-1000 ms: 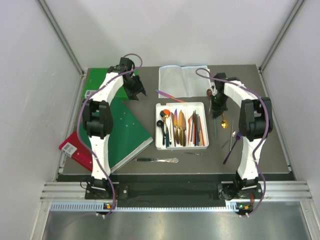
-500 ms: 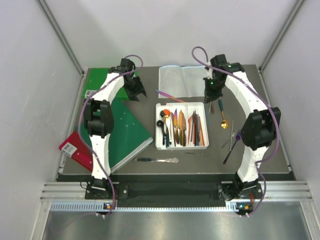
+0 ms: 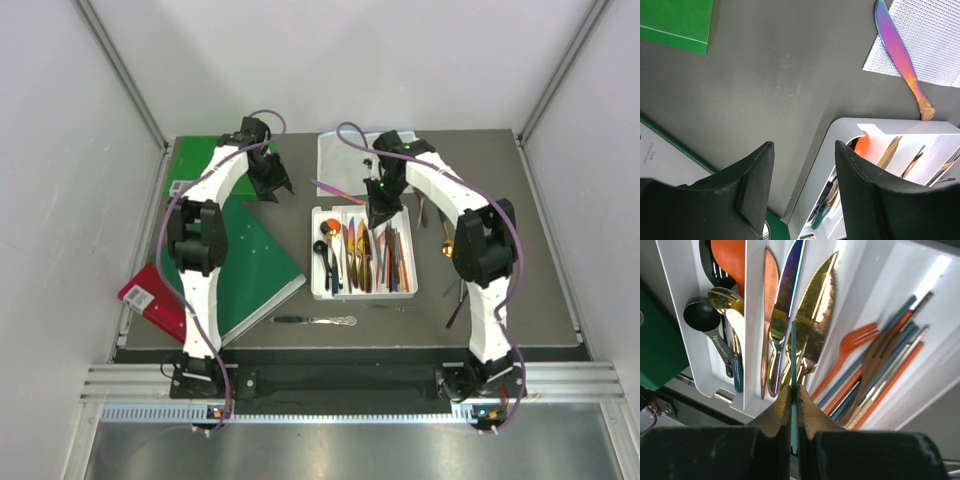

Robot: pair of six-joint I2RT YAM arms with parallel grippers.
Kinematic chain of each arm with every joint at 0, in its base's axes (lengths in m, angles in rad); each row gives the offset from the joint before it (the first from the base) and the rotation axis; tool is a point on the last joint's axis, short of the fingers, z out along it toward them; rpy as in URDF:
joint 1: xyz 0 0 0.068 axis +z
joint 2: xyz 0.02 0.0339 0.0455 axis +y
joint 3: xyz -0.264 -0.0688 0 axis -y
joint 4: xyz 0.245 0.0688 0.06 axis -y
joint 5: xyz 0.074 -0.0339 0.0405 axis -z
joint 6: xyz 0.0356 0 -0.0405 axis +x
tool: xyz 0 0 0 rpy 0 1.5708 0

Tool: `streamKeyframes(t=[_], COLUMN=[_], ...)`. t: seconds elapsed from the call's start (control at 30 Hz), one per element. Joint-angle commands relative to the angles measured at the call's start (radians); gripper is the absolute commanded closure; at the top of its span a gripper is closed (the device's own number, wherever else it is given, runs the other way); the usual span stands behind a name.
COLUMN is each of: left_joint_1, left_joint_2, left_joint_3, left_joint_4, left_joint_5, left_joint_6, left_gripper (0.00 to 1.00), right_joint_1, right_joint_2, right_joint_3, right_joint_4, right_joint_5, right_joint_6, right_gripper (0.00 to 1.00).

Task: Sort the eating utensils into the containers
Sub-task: Place the knife in the storage box.

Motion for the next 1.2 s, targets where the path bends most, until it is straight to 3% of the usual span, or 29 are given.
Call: streamKeyframes(t=[0.0, 0.4, 0.47, 0.5, 0.7, 0.8, 1.03, 1.17], left_joint_1=[0.000, 0.000, 0.000, 0.000, 0.000, 0.000, -0.002, -0.003], left_joint_2=[-0.036, -0.053, -0.054, -0.060, -0.071, -0.070, -0.060, -0.045], left_joint_3=[-0.020, -0.063, -0.076, -0.080, -0.096, -0.094, -0.080, -0.053], left_joint_4=[0.016, 0.023, 0.024, 0.027, 0.032, 0.033, 0.044, 0.041], left_joint_5=[-0.011, -0.017, -0.017, -0.017, -0.021, -0.020, -0.004, -0.003], left_joint_6=[0.002, 0.005, 0.002, 0.002, 0.005, 0.000, -0.009, -0.010], left_gripper=[0.43, 0.43, 0.43, 0.44, 0.44, 0.43, 0.44, 0.43], right_joint_1=[0.050, 0.056, 0.056, 0.056, 0.055, 0.039, -0.163, -0.278], right_joint_2=[0.031, 0.132, 0.143, 0.146, 0.097, 0.025, -0.106, -0.115], right_joint_3=[-0.011, 0.014, 0.018, 0.015, 0.000, 0.014, 0.066, -0.020], right_joint_4=[0.070, 0.082, 0.065, 0.059, 0.088, 0.105, 0.078, 0.033], right_joint_5=[-0.039, -0.064, -0.071, -0.078, -0.087, -0.068, 0.087, 0.224], right_joint_6=[0.041, 0.046, 0.039, 0.033, 0.026, 0.029, 0.010, -0.043], right_gripper=[1.00, 0.99, 0.84, 0.81, 0.70, 0.69, 0.69, 0.69])
